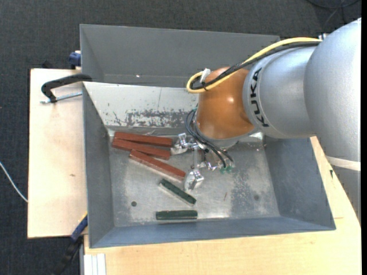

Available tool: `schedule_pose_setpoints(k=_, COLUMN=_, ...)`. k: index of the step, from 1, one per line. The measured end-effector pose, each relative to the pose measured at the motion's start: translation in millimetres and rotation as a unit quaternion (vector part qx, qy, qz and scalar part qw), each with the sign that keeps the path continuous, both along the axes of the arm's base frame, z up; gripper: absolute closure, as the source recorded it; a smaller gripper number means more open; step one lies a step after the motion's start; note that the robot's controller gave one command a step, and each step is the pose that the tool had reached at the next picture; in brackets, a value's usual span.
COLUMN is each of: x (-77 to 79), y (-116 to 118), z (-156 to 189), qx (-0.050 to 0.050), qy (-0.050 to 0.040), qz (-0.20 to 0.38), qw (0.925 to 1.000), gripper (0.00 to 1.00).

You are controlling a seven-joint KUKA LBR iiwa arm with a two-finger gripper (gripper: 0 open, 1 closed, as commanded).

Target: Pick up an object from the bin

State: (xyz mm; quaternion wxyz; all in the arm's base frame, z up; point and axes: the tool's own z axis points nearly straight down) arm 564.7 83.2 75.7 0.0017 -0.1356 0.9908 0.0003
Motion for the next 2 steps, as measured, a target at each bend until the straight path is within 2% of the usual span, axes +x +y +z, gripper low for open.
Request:
schedule_pose_setpoints(k=1, x=-12.2, y=19.6, z=11.3, qx=0.0, qy=0.0031, qz=-0.015, qw=0.9999, gripper=0.0)
schedule_pose_setpoints(k=2, x=5.3, y=39.3, z=2.2, qx=-0.004, qy=0.0037, qz=-0.039, qw=0.9992, gripper=1.0)
